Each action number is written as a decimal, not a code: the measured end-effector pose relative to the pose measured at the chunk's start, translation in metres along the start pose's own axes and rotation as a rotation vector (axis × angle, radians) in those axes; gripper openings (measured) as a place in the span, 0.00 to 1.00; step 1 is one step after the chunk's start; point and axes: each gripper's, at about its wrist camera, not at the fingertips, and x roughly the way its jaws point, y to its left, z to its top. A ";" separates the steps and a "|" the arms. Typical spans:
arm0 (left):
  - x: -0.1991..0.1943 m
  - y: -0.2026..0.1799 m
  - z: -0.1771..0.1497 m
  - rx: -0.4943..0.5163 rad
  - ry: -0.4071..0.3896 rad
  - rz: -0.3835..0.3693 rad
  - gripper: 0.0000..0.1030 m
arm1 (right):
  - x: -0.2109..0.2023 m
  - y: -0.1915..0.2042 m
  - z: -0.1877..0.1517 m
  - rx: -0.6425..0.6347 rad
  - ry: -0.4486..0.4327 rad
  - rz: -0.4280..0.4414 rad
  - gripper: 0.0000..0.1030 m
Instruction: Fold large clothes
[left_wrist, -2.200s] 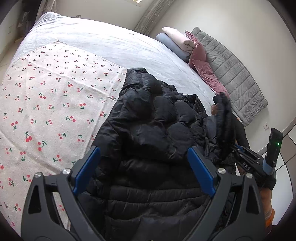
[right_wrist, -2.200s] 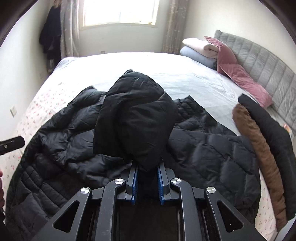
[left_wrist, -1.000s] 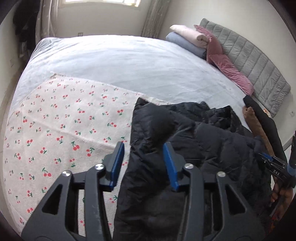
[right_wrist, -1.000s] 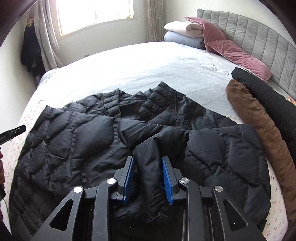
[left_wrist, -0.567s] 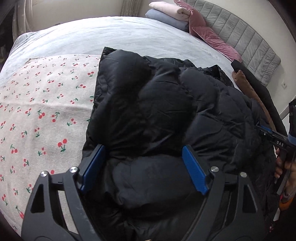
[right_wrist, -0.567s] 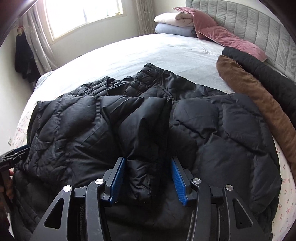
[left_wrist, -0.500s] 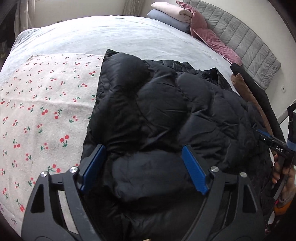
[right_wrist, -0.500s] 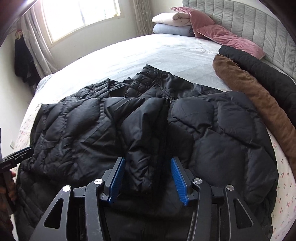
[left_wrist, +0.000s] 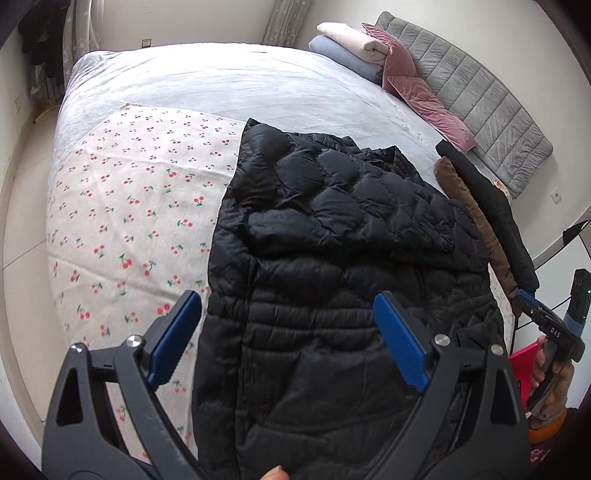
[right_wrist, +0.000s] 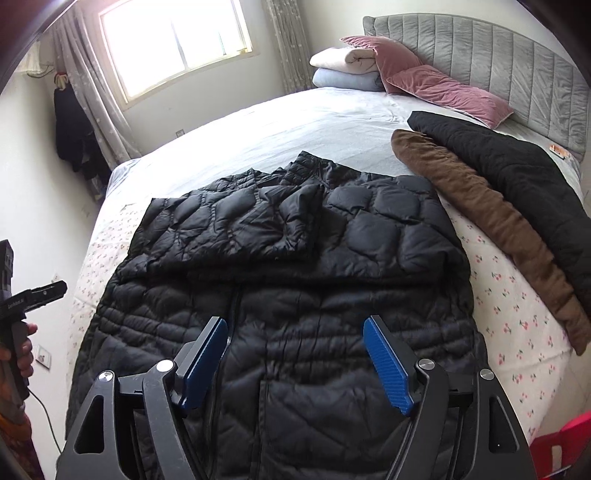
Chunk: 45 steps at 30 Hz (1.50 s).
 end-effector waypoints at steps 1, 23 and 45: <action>-0.010 0.001 -0.008 -0.003 -0.004 -0.006 0.93 | -0.007 0.000 -0.009 -0.001 -0.003 -0.002 0.76; -0.071 -0.018 -0.168 0.080 0.034 0.071 0.94 | -0.074 -0.011 -0.141 -0.061 0.058 -0.049 0.78; -0.015 0.035 -0.179 -0.042 0.242 -0.213 0.94 | -0.065 -0.149 -0.151 0.048 0.143 -0.133 0.78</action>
